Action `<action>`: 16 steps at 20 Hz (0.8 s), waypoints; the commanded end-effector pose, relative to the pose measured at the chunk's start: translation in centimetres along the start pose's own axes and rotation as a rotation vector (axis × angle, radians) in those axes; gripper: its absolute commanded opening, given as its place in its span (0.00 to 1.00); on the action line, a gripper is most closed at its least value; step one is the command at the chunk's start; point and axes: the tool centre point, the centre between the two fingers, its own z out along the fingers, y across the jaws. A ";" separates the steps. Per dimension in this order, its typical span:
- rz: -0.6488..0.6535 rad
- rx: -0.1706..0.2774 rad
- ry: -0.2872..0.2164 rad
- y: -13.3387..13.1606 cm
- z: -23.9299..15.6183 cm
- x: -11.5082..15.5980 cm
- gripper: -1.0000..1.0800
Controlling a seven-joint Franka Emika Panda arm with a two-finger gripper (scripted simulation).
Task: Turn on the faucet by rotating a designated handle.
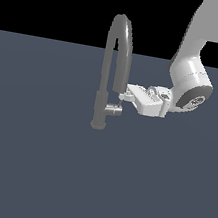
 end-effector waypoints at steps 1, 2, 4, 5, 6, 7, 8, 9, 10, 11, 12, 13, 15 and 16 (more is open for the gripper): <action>0.003 -0.001 -0.002 0.6 0.0 0.4 0.00; 0.004 -0.001 -0.002 1.0 0.0 0.6 0.00; 0.006 -0.002 -0.003 1.7 0.0 1.0 0.00; 0.008 -0.002 -0.004 2.1 0.0 1.2 0.00; 0.009 -0.003 -0.004 2.4 0.0 1.4 0.00; 0.010 -0.003 -0.005 2.8 0.0 1.6 0.00; 0.011 -0.004 -0.006 3.2 0.0 1.8 0.00; 0.012 -0.004 -0.006 3.6 0.0 2.1 0.00; 0.012 -0.004 -0.006 3.6 0.0 2.1 0.00; -0.008 -0.003 0.000 2.6 0.0 1.1 0.00; -0.004 -0.003 -0.001 3.0 0.0 1.7 0.00; -0.001 -0.004 -0.002 3.4 0.0 2.3 0.00; 0.005 -0.004 -0.004 4.2 0.0 3.6 0.00; 0.008 -0.004 -0.005 4.7 0.0 4.2 0.00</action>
